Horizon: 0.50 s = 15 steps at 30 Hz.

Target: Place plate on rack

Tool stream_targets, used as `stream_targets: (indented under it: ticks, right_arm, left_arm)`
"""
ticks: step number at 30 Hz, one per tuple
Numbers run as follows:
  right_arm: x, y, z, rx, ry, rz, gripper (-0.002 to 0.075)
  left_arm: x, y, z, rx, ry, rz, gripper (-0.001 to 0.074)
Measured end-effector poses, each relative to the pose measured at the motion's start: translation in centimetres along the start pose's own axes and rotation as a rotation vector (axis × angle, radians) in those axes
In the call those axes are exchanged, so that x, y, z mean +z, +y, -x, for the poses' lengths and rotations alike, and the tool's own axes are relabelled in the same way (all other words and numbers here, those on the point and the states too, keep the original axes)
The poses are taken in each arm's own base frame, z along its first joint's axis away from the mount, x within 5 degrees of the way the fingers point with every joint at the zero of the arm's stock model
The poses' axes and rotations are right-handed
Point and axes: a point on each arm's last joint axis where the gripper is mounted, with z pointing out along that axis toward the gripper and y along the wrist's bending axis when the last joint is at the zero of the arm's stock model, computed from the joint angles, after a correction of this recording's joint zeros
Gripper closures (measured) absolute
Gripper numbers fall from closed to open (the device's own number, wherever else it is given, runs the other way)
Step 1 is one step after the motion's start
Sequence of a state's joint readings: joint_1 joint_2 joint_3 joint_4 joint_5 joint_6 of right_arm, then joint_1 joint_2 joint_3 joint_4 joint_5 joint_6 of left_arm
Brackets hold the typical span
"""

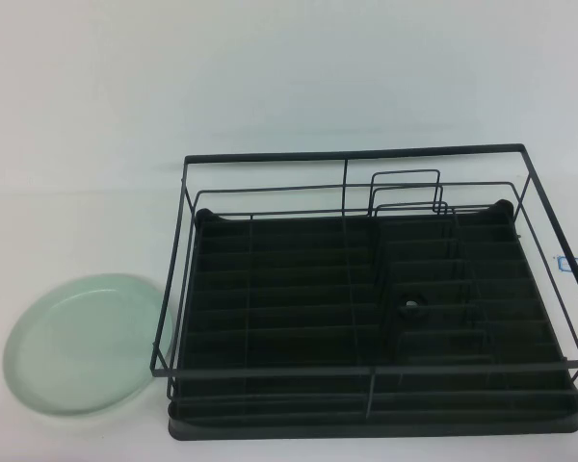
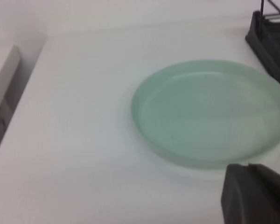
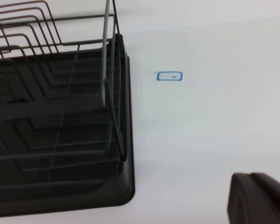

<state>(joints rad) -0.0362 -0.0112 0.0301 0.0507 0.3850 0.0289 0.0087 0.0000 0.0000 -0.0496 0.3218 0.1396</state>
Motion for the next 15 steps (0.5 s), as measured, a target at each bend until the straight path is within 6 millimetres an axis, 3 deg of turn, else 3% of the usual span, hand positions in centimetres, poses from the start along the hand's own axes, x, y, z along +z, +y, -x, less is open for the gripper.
stream_targets:
  ticks: [7, 11, 15]
  right_arm:
    - [-0.1, 0.0, 1.0, 0.000, -0.106, 0.003, 0.0708]
    - [-0.4, 0.1, 2.7, 0.000, -0.307, 0.009, 0.0708]
    - [-1.2, 0.1, 4.6, 0.000, -0.526, 0.015, 0.0708]
  left_arm:
    - [-0.2, 0.3, 2.1, 0.000, -0.230, 0.032, 0.0734]
    - [-0.7, 0.5, 3.4, -0.005, -0.381, 0.052, 0.0734]
    - [-0.7, 0.5, 3.5, -0.073, -0.401, 0.042, 0.0734]
